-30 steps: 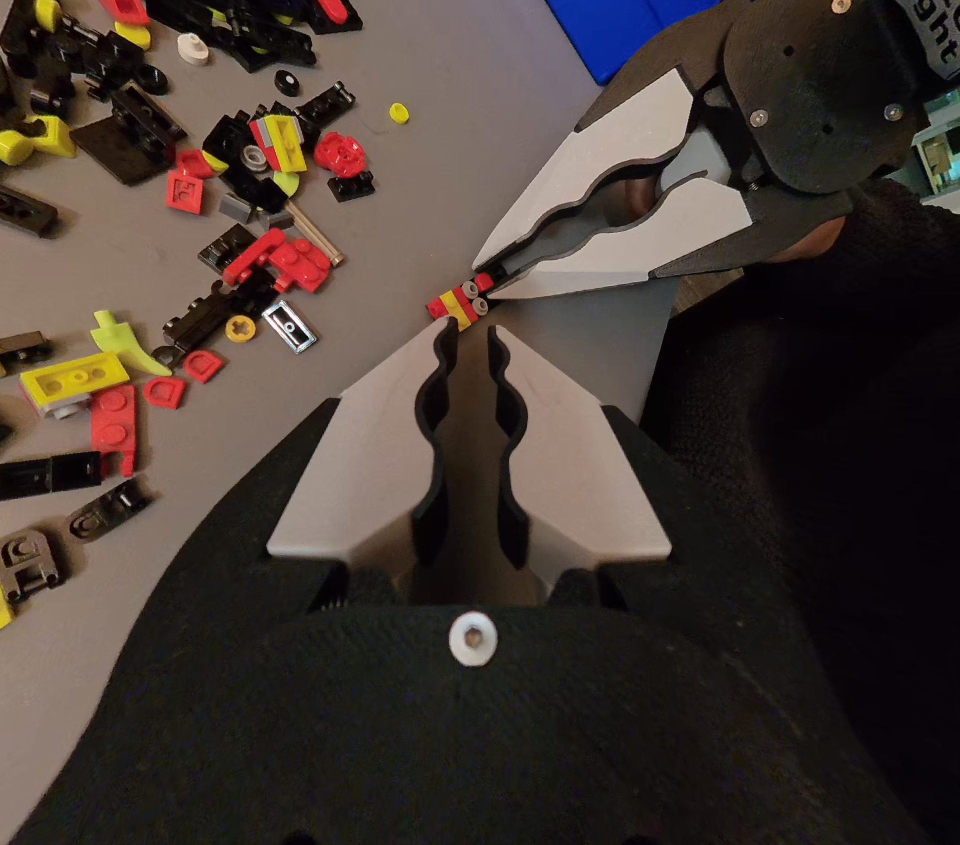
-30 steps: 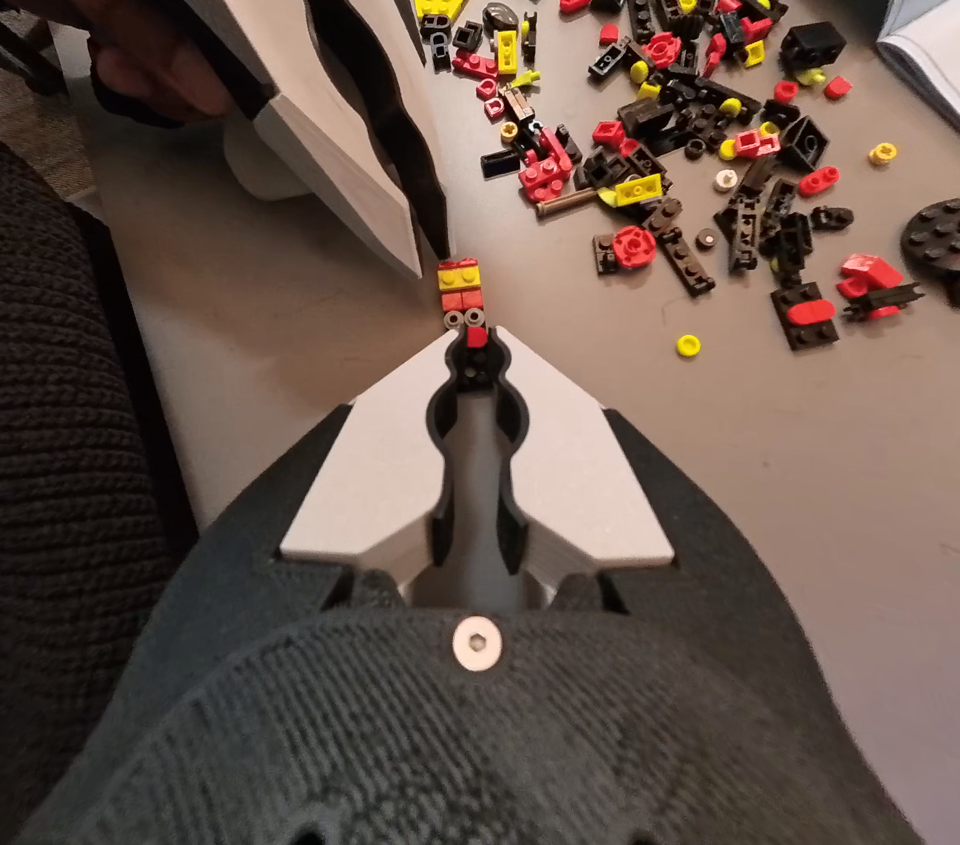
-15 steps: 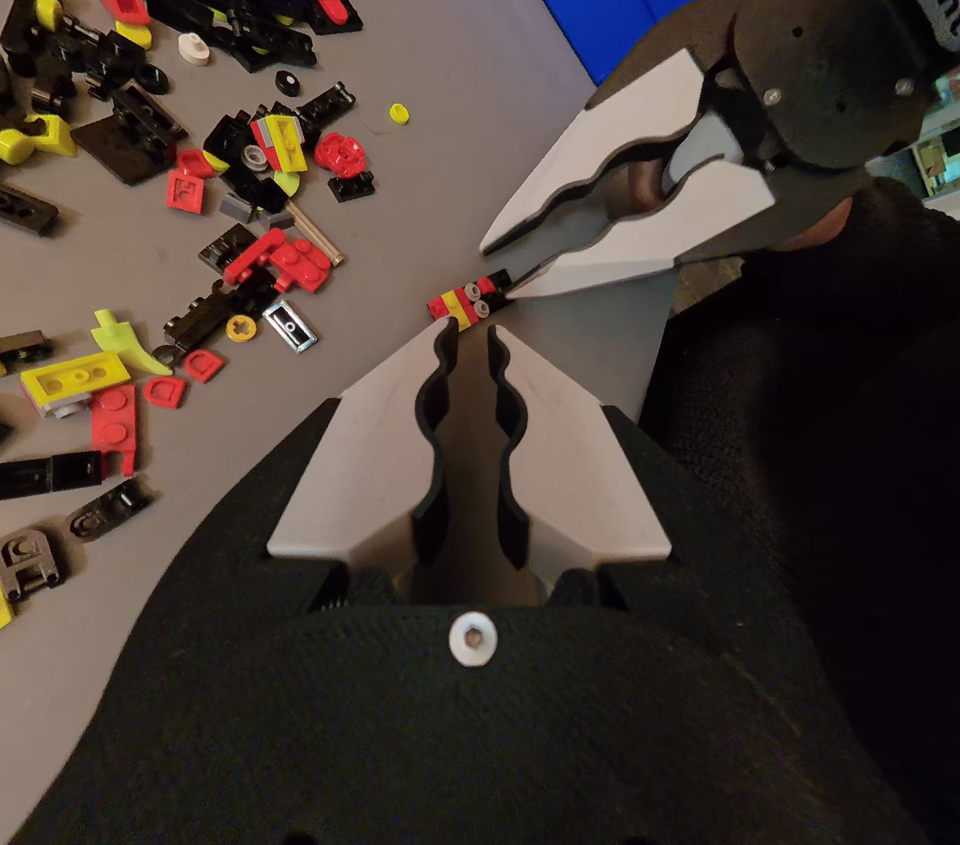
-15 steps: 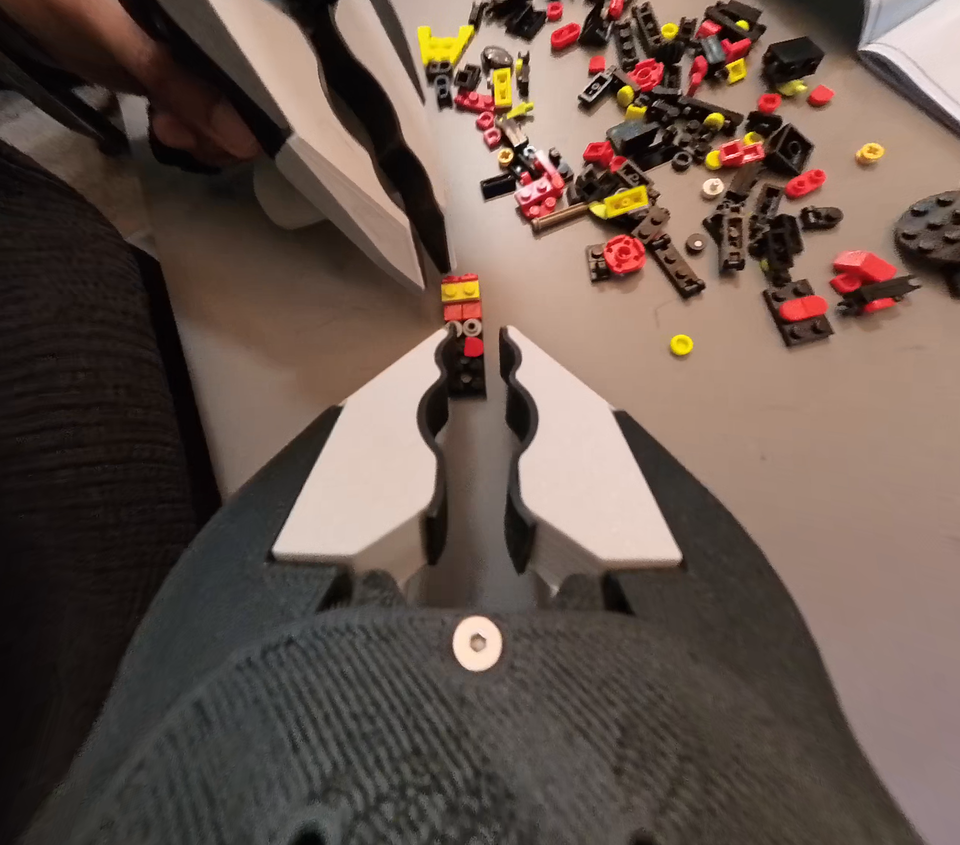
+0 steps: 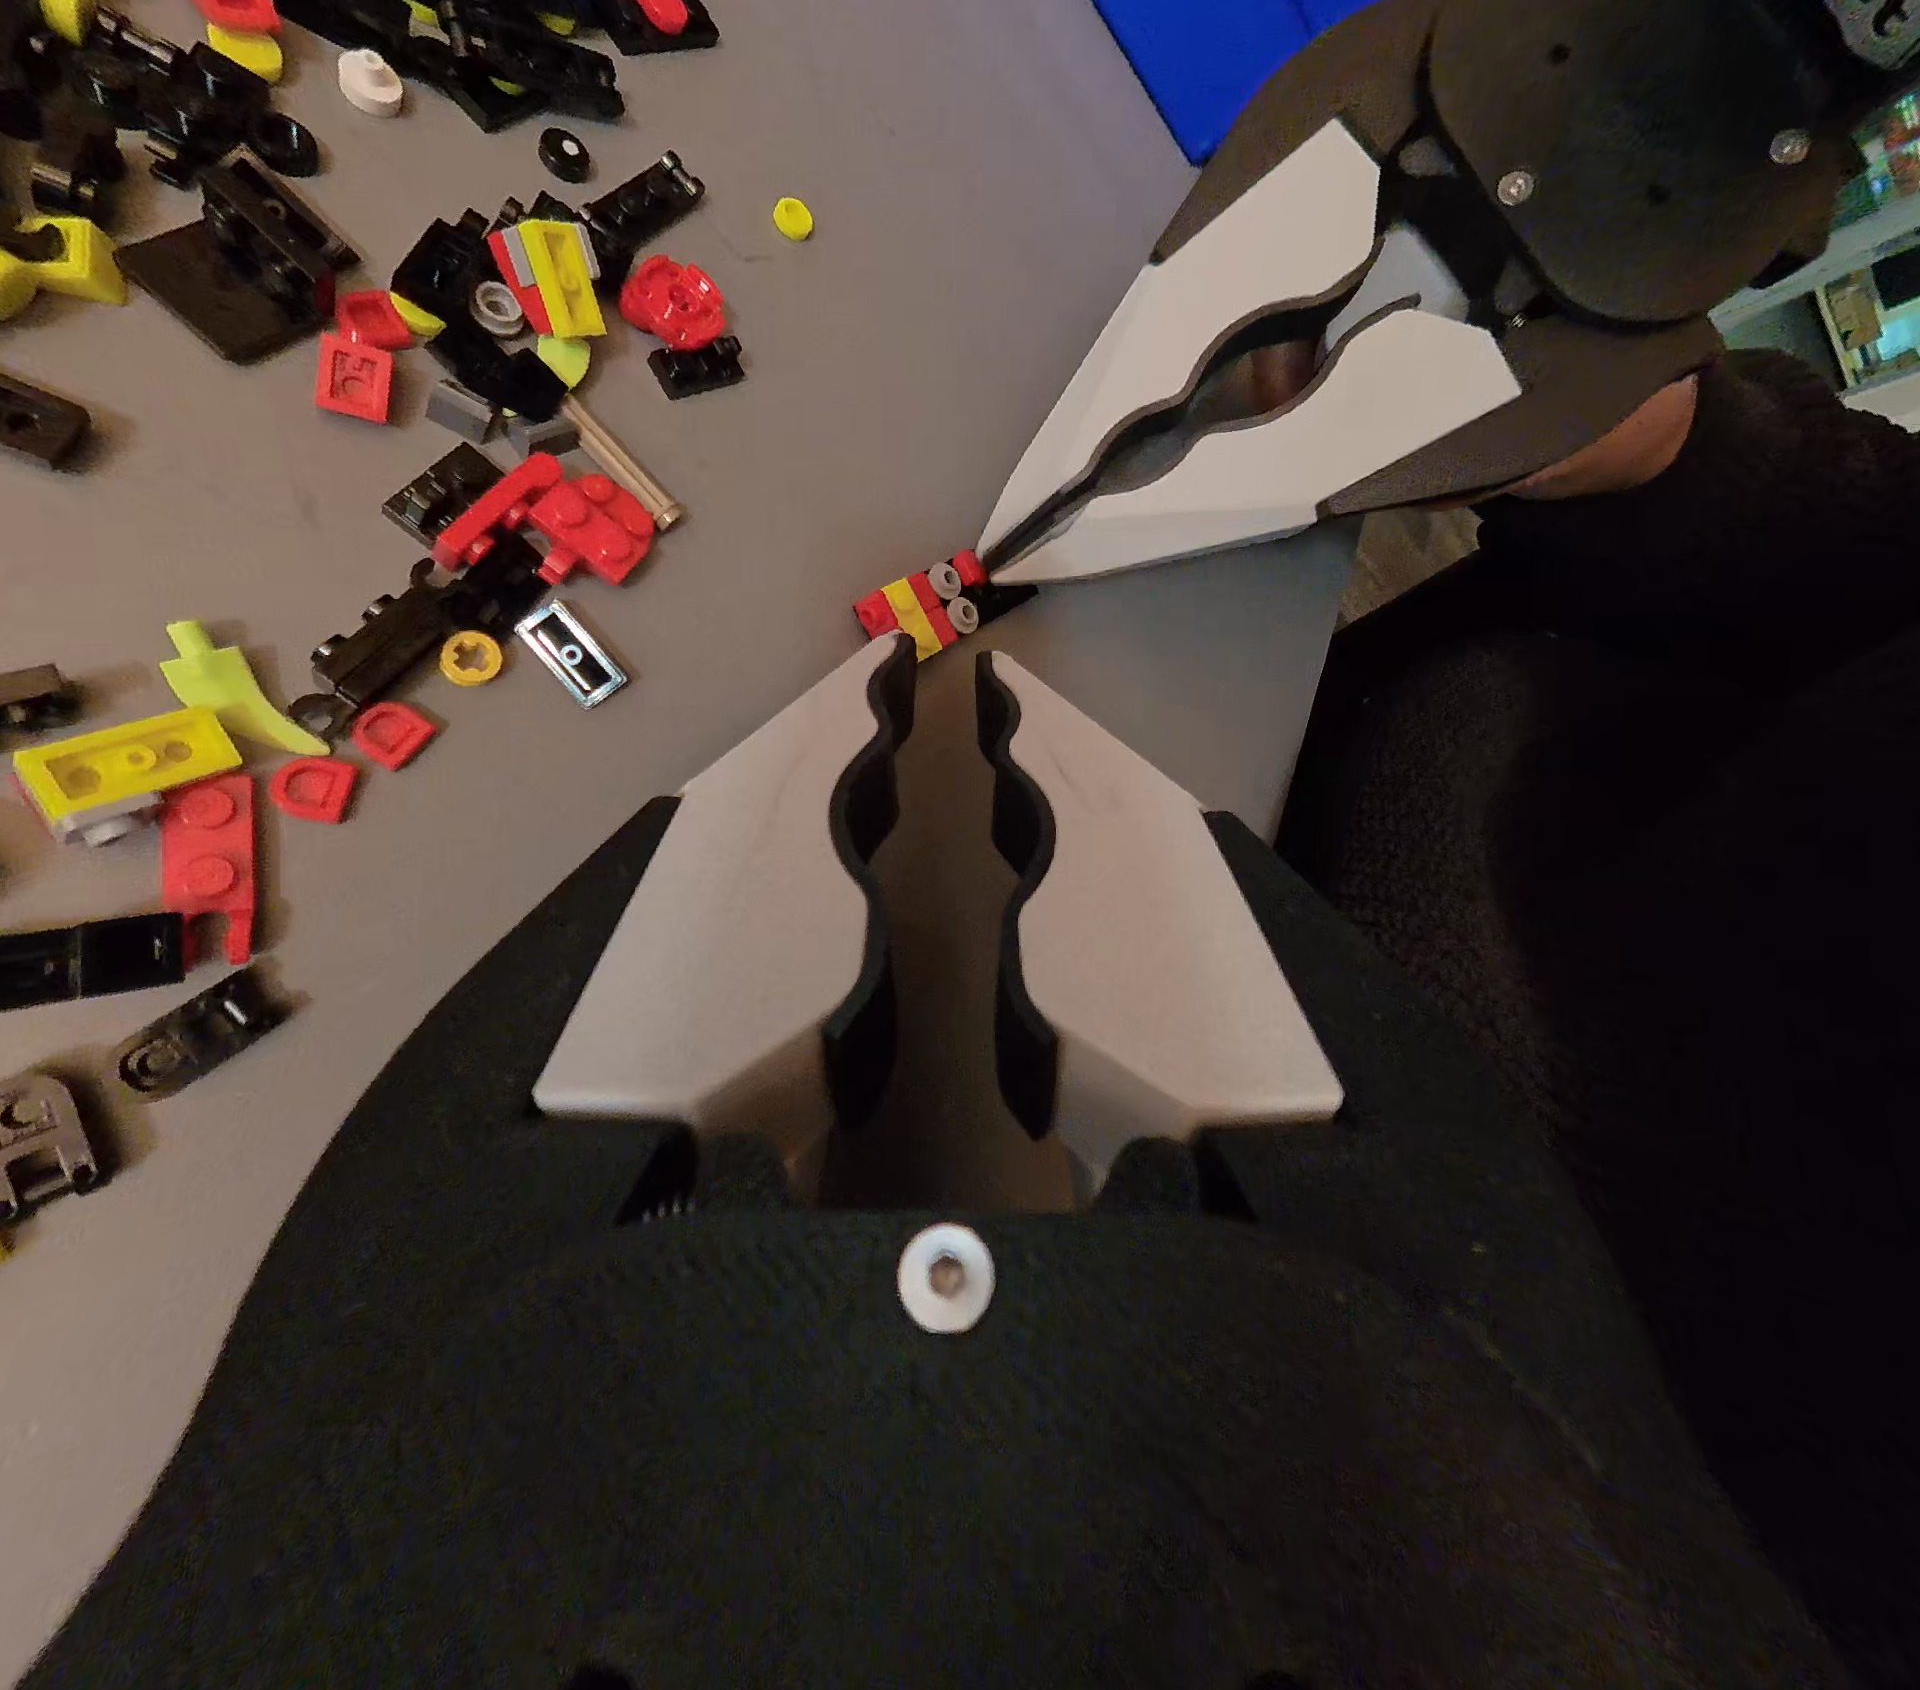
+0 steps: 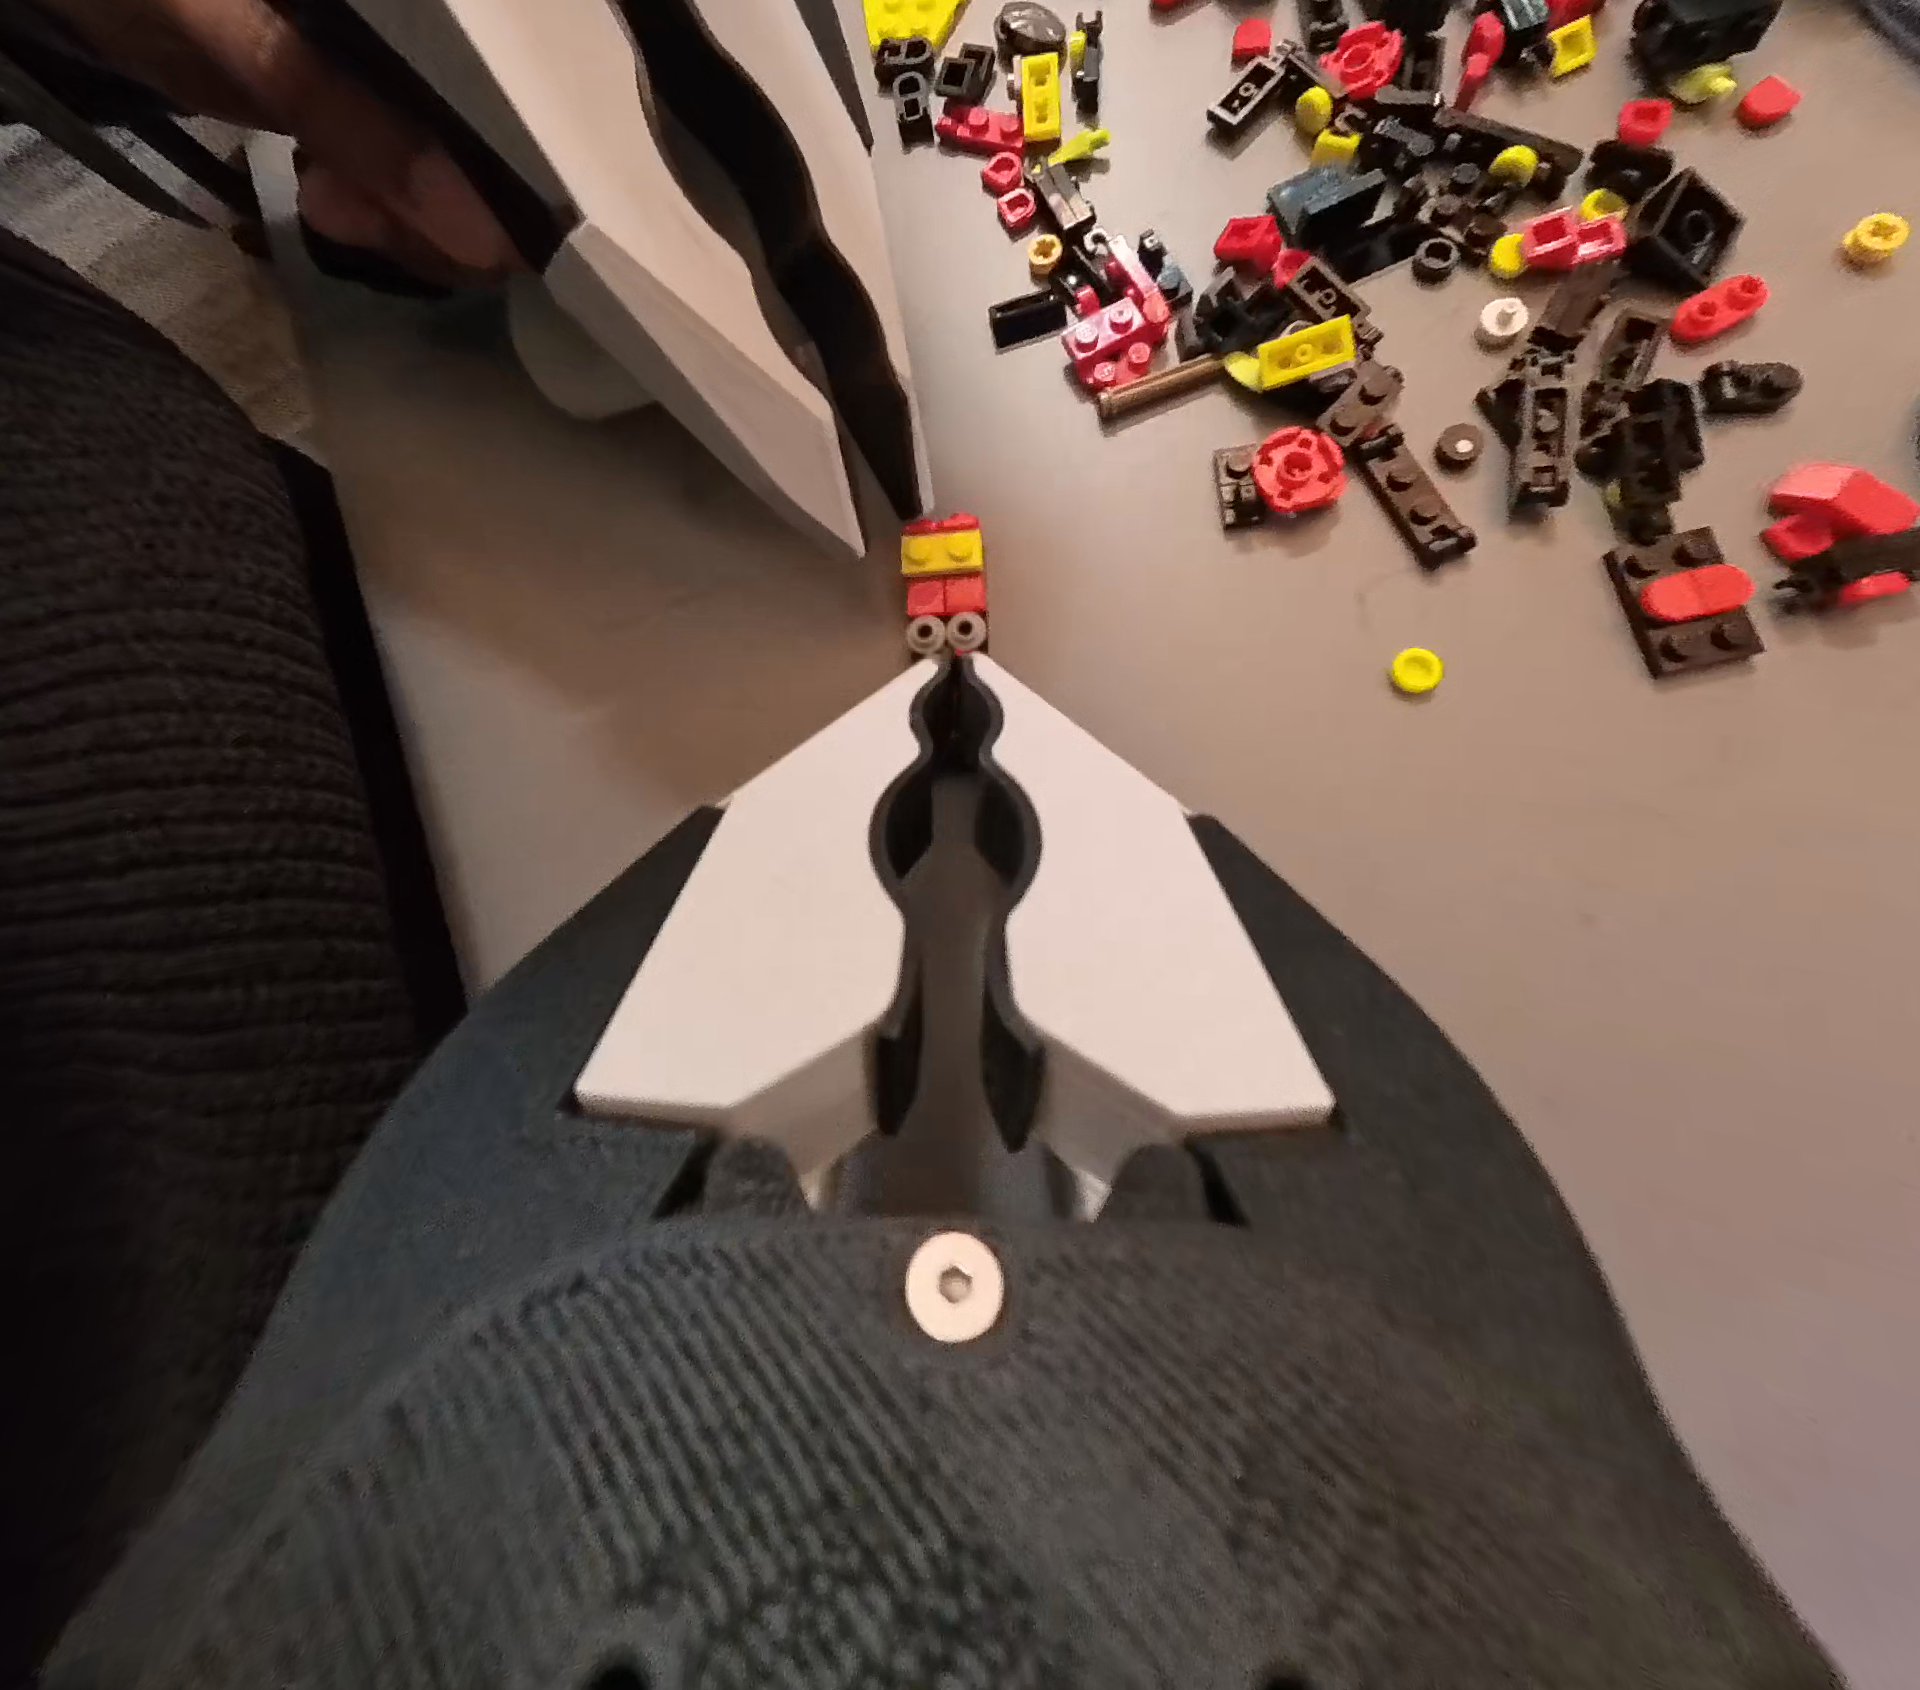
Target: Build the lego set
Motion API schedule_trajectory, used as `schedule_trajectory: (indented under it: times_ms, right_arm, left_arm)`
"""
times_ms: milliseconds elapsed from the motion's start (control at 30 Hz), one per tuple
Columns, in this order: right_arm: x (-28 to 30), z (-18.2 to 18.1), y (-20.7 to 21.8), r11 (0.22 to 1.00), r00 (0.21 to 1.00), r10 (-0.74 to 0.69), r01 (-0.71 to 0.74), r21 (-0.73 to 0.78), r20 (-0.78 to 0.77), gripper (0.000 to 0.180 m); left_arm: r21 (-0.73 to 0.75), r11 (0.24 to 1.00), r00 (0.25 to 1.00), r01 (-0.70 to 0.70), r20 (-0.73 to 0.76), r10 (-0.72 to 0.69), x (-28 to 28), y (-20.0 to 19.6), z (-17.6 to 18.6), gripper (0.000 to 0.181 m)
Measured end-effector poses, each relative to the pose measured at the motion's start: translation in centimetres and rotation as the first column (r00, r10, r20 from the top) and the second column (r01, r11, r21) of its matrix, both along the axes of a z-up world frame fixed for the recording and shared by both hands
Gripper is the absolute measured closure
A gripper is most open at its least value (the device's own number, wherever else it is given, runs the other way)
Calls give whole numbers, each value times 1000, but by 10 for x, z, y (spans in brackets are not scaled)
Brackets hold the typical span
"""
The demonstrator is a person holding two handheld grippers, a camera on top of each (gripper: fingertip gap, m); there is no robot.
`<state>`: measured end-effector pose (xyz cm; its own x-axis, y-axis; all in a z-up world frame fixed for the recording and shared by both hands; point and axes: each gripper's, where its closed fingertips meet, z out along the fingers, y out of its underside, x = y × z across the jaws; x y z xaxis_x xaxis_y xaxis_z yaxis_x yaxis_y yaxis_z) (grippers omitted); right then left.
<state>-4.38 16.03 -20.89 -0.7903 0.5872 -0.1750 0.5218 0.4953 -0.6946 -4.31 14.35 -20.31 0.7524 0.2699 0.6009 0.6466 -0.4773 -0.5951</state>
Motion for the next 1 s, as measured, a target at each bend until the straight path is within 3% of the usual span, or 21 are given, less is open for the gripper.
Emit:
schedule_trajectory:
  times_ms: [500,1000]
  right_arm:
    - [-1,0,0,1000,1000,13,-13,6,2,180]
    - [0,-1,-4,992,998,52,-55,117,29,180]
  left_arm:
    - [-7,1000,1000,-16,-12,16,-4,1,-1,174]
    - [-34,998,995,-54,-88,51,-13,3,-6,180]
